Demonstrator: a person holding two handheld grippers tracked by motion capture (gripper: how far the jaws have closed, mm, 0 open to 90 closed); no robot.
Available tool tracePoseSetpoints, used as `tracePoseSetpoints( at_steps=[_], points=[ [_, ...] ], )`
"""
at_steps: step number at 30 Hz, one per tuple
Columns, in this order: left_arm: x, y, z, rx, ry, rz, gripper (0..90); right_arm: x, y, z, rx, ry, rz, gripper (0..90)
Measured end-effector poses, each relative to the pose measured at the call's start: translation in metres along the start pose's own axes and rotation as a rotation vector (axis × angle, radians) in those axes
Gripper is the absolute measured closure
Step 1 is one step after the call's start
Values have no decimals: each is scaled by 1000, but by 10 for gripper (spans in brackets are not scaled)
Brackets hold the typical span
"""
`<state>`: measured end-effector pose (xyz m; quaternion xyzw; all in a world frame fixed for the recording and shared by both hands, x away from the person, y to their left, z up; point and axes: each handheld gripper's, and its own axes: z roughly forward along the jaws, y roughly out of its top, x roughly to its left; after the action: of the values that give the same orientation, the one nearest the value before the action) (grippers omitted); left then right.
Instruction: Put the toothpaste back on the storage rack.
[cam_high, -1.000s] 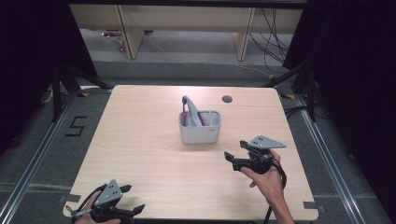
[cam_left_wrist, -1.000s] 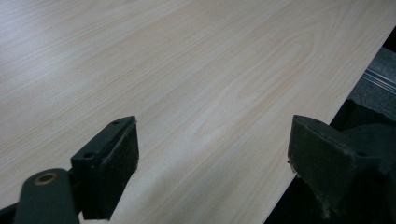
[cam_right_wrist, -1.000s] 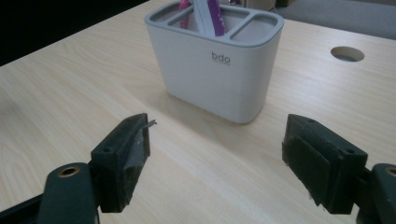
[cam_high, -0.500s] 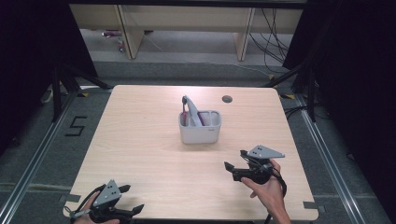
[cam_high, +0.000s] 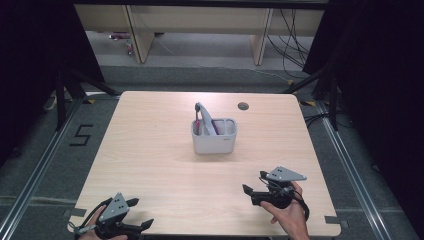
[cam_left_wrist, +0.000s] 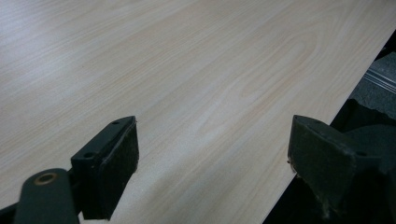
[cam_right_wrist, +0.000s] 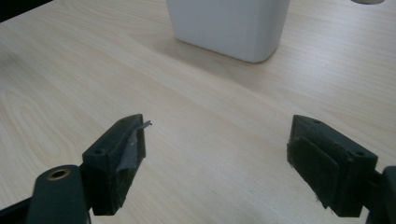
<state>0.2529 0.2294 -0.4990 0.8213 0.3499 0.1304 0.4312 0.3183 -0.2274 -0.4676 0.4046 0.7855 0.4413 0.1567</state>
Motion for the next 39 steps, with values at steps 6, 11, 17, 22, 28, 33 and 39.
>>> tracePoseSetpoints(
  at_steps=[6,11,17,22,28,33,39],
  points=[
    [2,0,-1,22,12,25,161,3,-8,-4,-4,12,-1,200],
    [2,0,-1,22,13,25,161,9,-16,-7,1,7,24,199],
    [0,0,-1,11,4,2,161,13,-22,-11,14,5,8,199],
    [0,0,0,10,10,2,161,15,-25,-14,27,9,-17,195],
    [1,-1,0,9,11,1,161,18,-29,-16,51,3,-18,198],
    [2,-1,-1,24,15,12,161,20,-34,-16,64,20,-13,200],
    [1,-1,0,21,9,3,161,22,-38,-19,75,4,-17,202]
  ],
)
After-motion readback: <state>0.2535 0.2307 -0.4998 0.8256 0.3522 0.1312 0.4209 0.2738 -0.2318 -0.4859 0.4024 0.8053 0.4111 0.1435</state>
